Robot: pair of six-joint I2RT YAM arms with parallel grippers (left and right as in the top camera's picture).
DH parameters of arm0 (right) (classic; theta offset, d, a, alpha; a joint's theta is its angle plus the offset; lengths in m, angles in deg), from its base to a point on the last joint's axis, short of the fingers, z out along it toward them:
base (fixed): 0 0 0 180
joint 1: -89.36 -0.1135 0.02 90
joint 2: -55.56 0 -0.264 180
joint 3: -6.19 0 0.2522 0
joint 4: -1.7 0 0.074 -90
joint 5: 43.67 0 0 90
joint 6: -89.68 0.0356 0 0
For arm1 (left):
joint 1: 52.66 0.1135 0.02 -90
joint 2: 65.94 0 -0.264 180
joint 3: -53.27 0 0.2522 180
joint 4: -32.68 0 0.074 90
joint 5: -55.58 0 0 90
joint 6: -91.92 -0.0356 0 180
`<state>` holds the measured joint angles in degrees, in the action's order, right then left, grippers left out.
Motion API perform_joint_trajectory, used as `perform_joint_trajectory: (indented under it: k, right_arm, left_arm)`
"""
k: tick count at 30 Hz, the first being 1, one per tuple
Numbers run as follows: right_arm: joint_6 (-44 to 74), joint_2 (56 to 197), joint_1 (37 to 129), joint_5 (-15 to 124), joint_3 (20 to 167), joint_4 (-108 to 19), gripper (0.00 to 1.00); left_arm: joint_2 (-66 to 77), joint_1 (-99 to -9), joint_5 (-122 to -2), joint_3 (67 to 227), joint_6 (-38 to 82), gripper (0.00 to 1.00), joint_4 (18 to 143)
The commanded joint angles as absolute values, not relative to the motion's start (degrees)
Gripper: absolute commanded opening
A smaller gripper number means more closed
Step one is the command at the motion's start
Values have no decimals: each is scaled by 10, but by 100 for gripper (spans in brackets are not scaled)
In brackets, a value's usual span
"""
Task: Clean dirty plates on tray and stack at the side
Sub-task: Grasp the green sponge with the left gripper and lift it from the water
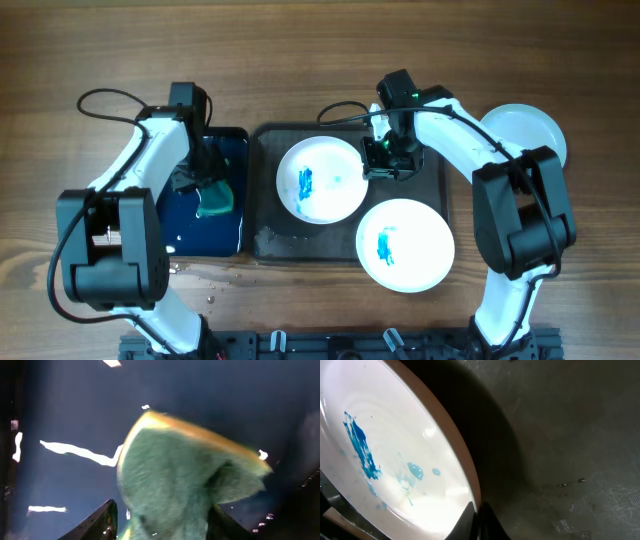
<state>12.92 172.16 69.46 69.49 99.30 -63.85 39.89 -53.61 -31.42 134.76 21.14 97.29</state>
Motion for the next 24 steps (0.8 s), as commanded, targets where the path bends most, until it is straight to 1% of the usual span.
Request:
perform_joint_trajectory:
  k: [1,4,5,9,12,16,19,20,24]
  right_arm:
    - [130,1727,693,704,991,-640,5]
    - [132,1727,693,704,991,-640,5]
    - [133,1727,693,704,991,-640,5]
    - [133,1727,693,708,991,-644,5]
    - [132,1727,693,708,991,-645,5]
    - [132,1727,693,708,991,-644,4]
    - [132,1727,693,708,991,-644,4]
    - [132,1727,693,708,991,-646,5]
    - [132,1727,693,708,991,-647,5]
  left_arm:
    - [407,-533,-365,1352,186,34,957]
    - [407,-538,-372,1352,186,13,955]
    - [407,-539,-372,1352,186,4,956]
    - [395,-539,-372,1352,191,4,972]
    - [341,-539,-366,1352,196,4,991]
    - [245,-559,-293,1352,223,4,1020]
    - [185,-587,-195,1352,270,4,1047]
    - [171,-602,-134,1352,298,4,1058]
    - [170,-638,3,1352,375,4,1083]
